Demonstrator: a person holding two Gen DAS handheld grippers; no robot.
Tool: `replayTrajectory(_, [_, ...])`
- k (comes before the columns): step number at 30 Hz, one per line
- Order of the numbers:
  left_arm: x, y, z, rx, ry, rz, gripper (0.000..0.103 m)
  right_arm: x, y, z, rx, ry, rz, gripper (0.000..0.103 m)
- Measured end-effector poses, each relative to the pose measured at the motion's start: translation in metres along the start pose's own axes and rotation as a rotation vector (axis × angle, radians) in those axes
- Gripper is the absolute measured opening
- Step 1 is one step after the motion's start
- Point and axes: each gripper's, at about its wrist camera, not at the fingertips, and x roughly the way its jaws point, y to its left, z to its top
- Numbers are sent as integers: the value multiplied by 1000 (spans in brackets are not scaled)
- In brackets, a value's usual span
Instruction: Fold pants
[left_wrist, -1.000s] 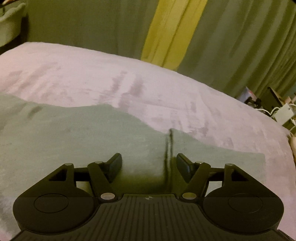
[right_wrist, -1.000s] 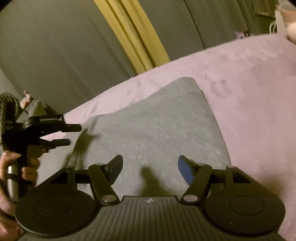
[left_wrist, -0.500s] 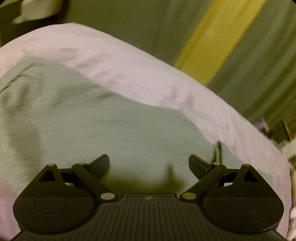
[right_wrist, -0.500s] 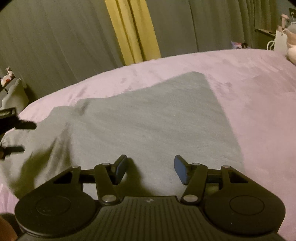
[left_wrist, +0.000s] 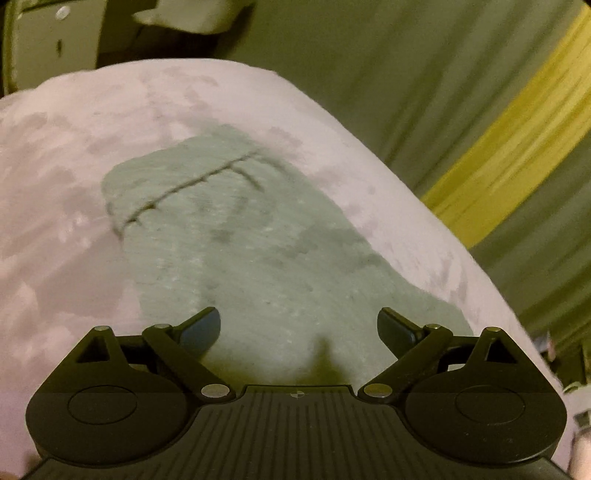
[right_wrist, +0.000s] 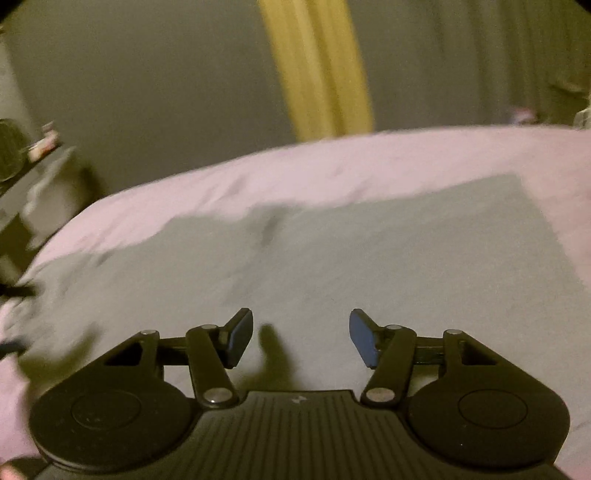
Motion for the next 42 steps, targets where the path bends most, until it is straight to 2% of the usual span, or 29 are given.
replayTrajectory(4, [-2, 8, 3, -15, -9, 26, 97, 28, -12, 16, 20, 24, -128, 60])
replayTrajectory(5, [-3, 9, 3, -11, -12, 34, 97, 38, -9, 17, -9, 48, -137, 64])
replayTrajectory(6, [-3, 10, 3, -11, -12, 41, 97, 47, 2, 15, -57, 76, -135, 73])
replayTrajectory(8, [-6, 17, 3, -27, -8, 32, 97, 50, 18, 13, -130, 101, -55, 73])
replayTrajectory(10, [-7, 32, 6, -67, 4, 0, 97, 40, 11, 15, -41, 109, 104, 74])
replayTrajectory(11, [-8, 40, 8, -90, 12, -20, 97, 36, 3, 14, 38, 132, 201, 79])
replayTrajectory(12, [-9, 50, 12, -117, 21, -45, 97, 33, -2, 12, 82, 147, 230, 83])
replayTrajectory(15, [-5, 84, 19, -229, 44, -160, 97, 20, -9, 3, 34, 136, 181, 85])
replayTrajectory(20, [13, 138, 15, -489, 80, -229, 97, 8, -16, -8, -41, 138, 189, 88])
replayTrajectory(23, [15, 152, 13, -582, 60, -291, 98, 2, -15, -8, -40, 146, 199, 95])
replayTrajectory(30, [40, 151, 22, -589, 54, -369, 102, -4, -22, -11, 12, 164, 201, 97])
replayTrajectory(32, [41, 146, 23, -566, 48, -380, 102, -3, -22, -12, 7, 165, 196, 97])
replayTrajectory(35, [43, 138, 24, -513, 31, -447, 102, -4, -22, -13, -3, 166, 190, 97])
replayTrajectory(42, [62, 138, 30, -489, 66, -456, 102, -3, -19, -14, -29, 169, 179, 98])
